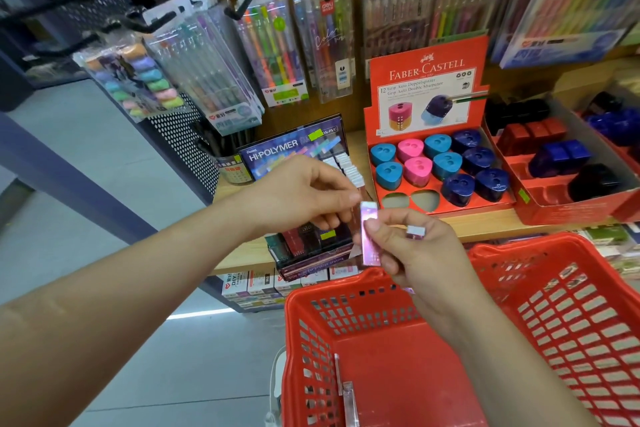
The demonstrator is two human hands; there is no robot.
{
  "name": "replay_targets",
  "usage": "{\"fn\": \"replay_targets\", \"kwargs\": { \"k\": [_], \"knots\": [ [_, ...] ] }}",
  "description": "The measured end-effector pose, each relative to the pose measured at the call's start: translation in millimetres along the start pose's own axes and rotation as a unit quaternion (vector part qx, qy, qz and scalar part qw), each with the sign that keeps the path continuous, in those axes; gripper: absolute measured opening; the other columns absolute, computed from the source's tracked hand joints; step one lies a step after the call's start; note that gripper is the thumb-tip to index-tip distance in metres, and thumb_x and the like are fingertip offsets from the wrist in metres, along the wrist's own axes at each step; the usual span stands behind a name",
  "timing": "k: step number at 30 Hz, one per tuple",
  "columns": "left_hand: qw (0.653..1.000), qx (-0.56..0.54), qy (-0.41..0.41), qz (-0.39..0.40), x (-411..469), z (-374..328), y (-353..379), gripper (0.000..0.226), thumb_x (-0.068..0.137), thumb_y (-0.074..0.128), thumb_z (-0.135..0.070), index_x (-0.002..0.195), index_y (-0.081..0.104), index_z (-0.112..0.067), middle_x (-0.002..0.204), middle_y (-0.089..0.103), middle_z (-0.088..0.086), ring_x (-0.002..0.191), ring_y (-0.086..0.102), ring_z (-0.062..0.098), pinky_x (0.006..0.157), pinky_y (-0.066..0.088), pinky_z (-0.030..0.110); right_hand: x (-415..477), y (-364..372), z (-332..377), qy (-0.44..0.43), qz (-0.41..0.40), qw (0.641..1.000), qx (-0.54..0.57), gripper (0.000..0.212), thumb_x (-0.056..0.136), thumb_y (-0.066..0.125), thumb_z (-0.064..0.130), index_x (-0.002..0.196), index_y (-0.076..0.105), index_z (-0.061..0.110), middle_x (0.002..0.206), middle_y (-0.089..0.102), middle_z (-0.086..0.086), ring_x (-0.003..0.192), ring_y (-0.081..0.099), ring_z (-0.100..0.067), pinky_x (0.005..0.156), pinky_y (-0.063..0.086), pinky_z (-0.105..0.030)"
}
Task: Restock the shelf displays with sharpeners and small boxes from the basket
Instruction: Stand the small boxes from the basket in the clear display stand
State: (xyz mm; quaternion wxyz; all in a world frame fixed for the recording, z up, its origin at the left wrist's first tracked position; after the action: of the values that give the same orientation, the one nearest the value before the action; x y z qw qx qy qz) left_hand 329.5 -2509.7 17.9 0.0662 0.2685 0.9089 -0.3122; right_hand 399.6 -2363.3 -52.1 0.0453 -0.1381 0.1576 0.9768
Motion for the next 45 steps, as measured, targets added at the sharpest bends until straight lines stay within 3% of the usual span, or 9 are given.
{"fn": "replay_targets", "kwargs": {
  "k": [3, 6, 8, 11, 15, 19, 29, 37, 45],
  "knots": [
    [0.999, -0.028, -0.018, 0.035, -2.8, -1.1, 2.2, 0.018, 0.085, 0.068, -0.013, 0.101, 0.071, -0.004, 0.077, 0.071, 0.012, 0.063, 0.065, 0.011, 0.064, 0.057, 0.022, -3.7, 8.5, -0.6, -0.036, 0.016, 0.999, -0.035, 0.014, 0.081, 0.076, 0.014, 0.085, 0.063, 0.009, 0.049, 0.044, -0.014, 0.040, 0.032, -0.010, 0.039, 0.026, -0.016],
    [0.999, -0.036, -0.029, 0.002, -3.3, -0.4, -7.9, 0.016, 0.080, 0.072, -0.005, 0.096, 0.070, -0.001, 0.073, 0.071, 0.013, 0.060, 0.065, 0.012, 0.061, 0.056, 0.021, -3.0, 11.5, -0.4, -0.032, 0.002, 0.998, -0.047, 0.016, 0.083, 0.074, 0.019, 0.087, 0.061, 0.011, 0.051, 0.047, 0.005, 0.042, 0.034, -0.006, 0.040, 0.027, -0.014],
    [0.994, -0.058, -0.030, -0.083, -0.3, 3.4, -28.7, 0.013, 0.080, 0.073, -0.004, 0.093, 0.070, -0.004, 0.071, 0.072, 0.009, 0.063, 0.068, 0.015, 0.062, 0.056, 0.022, 1.3, 7.1, -1.6, 0.022, -0.018, 0.999, 0.036, 0.007, 0.091, 0.065, 0.013, 0.096, 0.060, 0.014, 0.064, 0.055, 0.001, 0.048, 0.039, -0.006, 0.042, 0.027, -0.017],
    [0.973, -0.048, -0.034, -0.225, 5.9, 18.1, -60.1, 0.009, 0.080, 0.074, -0.007, 0.087, 0.069, -0.009, 0.072, 0.073, 0.007, 0.071, 0.071, 0.020, 0.066, 0.059, 0.026, 6.6, -2.2, -4.5, 0.109, -0.025, 0.967, 0.227, 0.040, 0.086, 0.037, -0.018, 0.105, 0.055, 0.012, 0.089, 0.061, -0.014, 0.068, 0.056, -0.016, 0.054, 0.033, -0.024],
    [0.961, 0.012, -0.043, -0.274, 15.6, 40.1, -65.5, 0.009, 0.081, 0.074, -0.009, 0.080, 0.067, -0.015, 0.071, 0.072, 0.008, 0.071, 0.072, 0.021, 0.071, 0.060, 0.032, 8.2, -6.7, -1.3, 0.118, 0.017, 0.956, 0.268, 0.060, 0.085, 0.025, -0.027, 0.125, 0.052, 0.009, 0.115, 0.062, -0.032, 0.104, 0.068, -0.033, 0.078, 0.056, -0.032],
    [0.959, 0.022, -0.037, -0.282, 22.9, 46.0, -63.9, 0.010, 0.083, 0.073, -0.009, 0.079, 0.066, -0.015, 0.074, 0.072, 0.010, 0.073, 0.072, 0.022, 0.071, 0.060, 0.031, 8.0, -3.5, -1.8, 0.114, 0.041, 0.959, 0.255, 0.045, 0.092, 0.033, -0.019, 0.128, 0.049, 0.004, 0.108, 0.067, -0.031, 0.097, 0.070, -0.039, 0.080, 0.058, -0.040],
    [0.964, -0.028, -0.005, -0.265, 30.6, 31.2, -53.9, 0.004, 0.085, 0.070, -0.007, 0.085, 0.067, -0.009, 0.074, 0.072, 0.011, 0.069, 0.071, 0.017, 0.070, 0.059, 0.032, 6.0, -11.1, -1.7, 0.087, -0.011, 0.989, 0.119, 0.007, 0.085, 0.062, 0.014, 0.083, 0.066, 0.008, 0.065, 0.070, -0.010, 0.043, 0.056, -0.007, 0.038, 0.042, -0.014],
    [0.977, 0.026, 0.013, -0.211, 41.4, 16.7, -22.6, 0.007, 0.086, 0.068, -0.007, 0.085, 0.066, -0.013, 0.074, 0.071, 0.009, 0.069, 0.072, 0.015, 0.070, 0.060, 0.032, 11.7, -31.0, -12.1, 0.088, -0.042, 0.986, 0.136, 0.009, 0.090, 0.058, -0.002, 0.089, 0.065, 0.004, 0.073, 0.065, -0.011, 0.056, 0.062, -0.012, 0.051, 0.052, -0.017],
    [0.960, 0.009, 0.002, -0.280, 31.7, 22.9, -54.7, 0.010, 0.087, 0.067, -0.007, 0.082, 0.066, -0.015, 0.073, 0.071, 0.009, 0.068, 0.070, 0.017, 0.072, 0.059, 0.034, 10.3, -30.0, -11.9, 0.067, -0.023, 0.991, 0.118, 0.005, 0.084, 0.064, 0.004, 0.089, 0.066, 0.005, 0.062, 0.062, -0.001, 0.054, 0.059, -0.007, 0.047, 0.048, -0.014]
  ]
}}
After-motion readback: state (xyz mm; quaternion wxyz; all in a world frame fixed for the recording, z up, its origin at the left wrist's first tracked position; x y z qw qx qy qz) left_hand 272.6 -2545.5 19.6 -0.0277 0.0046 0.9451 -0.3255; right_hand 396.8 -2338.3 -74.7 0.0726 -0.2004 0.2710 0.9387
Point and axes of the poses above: each hand's wrist, its own x-axis towards the middle knuckle, its own y-axis out of the palm, z = x × y, the point moved 3 cm from there along x, towards the middle knuckle
